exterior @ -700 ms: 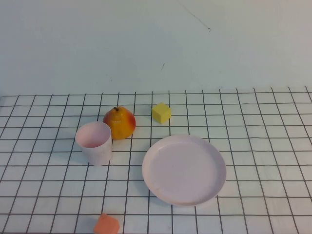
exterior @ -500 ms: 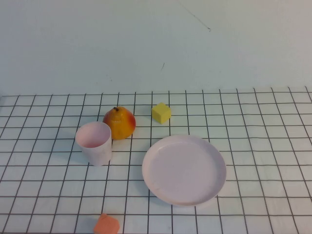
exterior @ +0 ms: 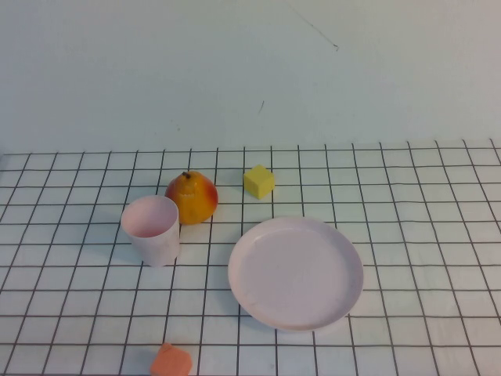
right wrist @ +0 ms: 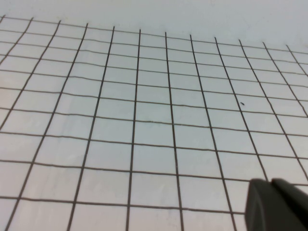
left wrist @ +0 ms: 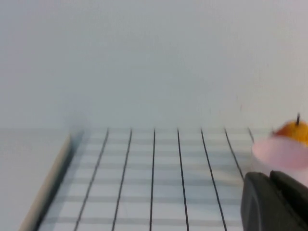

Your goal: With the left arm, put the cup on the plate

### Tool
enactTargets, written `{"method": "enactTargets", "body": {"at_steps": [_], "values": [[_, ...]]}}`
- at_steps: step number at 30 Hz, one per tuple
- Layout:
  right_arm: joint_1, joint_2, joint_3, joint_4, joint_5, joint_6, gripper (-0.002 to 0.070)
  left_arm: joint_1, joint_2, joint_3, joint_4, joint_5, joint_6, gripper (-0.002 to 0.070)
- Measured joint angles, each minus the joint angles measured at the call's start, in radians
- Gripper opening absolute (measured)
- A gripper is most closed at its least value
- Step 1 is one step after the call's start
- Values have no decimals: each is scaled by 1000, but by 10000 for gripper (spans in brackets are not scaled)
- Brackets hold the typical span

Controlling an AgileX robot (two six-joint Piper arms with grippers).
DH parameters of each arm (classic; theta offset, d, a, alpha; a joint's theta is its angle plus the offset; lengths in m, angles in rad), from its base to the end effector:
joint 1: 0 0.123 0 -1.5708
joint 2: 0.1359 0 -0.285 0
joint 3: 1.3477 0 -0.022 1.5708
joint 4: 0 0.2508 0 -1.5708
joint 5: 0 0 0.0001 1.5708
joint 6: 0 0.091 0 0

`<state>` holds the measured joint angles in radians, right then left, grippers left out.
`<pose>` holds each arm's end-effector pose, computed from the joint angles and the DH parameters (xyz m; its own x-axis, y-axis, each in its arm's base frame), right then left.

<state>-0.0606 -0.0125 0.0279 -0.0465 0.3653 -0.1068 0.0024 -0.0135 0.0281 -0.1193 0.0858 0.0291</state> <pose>0.0526 -0.0047 0.1716 -0.2966 -0.1319 -0.9458 0.0324 0.9885 -0.1480 0.0567 -0.0008 0.1967 -0.0132 -0.0897 -0.9959 0.0066 0.9959 -0.0898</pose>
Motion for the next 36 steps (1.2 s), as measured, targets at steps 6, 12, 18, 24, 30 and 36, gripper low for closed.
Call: {"method": "enactTargets", "body": {"at_steps": [6, 12, 18, 24, 30, 36], "values": [[0, 0, 0, 0, 0, 0, -2, 0, 0, 0, 0, -287, 0, -2], [0, 0, 0, 0, 0, 0, -2, 0, 0, 0, -4, -373, 0, -2], [0, 0, 0, 0, 0, 0, -2, 0, 0, 0, -18, -425, -29, -2], [0, 0, 0, 0, 0, 0, -2, 0, 0, 0, -28, -459, -185, -2], [0, 0, 0, 0, 0, 0, -2, 2, 0, 0, -42, -517, -230, -2], [0, 0, 0, 0, 0, 0, -2, 2, 0, -153, -19, -260, -208, -2]]}}
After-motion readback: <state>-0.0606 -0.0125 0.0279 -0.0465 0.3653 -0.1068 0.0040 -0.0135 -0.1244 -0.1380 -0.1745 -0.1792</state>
